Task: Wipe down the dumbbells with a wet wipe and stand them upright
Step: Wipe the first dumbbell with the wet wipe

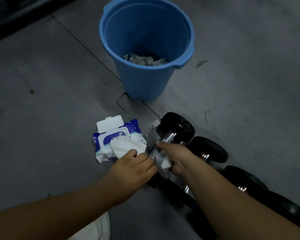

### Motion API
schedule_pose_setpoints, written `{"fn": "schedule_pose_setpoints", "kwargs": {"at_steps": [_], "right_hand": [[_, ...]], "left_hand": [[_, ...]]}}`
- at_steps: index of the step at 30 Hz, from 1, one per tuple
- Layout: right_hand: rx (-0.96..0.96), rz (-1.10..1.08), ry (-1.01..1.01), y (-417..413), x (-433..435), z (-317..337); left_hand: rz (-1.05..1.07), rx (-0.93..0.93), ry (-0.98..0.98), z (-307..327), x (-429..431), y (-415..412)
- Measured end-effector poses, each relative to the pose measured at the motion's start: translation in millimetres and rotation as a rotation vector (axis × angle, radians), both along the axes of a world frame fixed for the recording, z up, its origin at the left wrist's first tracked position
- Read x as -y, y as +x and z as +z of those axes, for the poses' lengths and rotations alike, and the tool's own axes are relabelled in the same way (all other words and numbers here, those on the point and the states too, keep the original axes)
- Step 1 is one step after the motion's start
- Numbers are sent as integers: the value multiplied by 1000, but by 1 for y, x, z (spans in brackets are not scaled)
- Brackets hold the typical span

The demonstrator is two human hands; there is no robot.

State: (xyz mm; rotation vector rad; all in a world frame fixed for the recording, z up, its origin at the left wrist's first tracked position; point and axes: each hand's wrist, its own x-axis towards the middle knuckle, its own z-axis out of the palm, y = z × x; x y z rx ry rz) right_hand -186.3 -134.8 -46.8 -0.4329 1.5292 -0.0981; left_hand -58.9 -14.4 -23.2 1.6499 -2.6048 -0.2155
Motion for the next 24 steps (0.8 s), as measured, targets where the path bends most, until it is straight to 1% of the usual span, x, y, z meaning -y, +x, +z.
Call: {"fn": "schedule_pose_setpoints", "kwargs": {"at_steps": [3,7,10,13,17,21,24], "right_hand": [[83,-118,68,5,3,-10],[70,-164,21,12,-5,-13],[119,-199,-44,14,-20,-7],[160,-251,-149,16,-44,4],[273,-439,-230,4,-74,36],[259,-568,-315,-35,-104,72],[253,-597,-354,-79,-135,102]], "left_hand": [[-37,3,-28,-1,5,5],[-51,-9,-108,8,3,15],[-95,21,-133,18,-7,29],[-210,82,-119,34,-21,42],[-338,109,-176,62,-27,44],[-513,148,-260,96,-26,21],[-664,165,-351,125,-30,-12]]}}
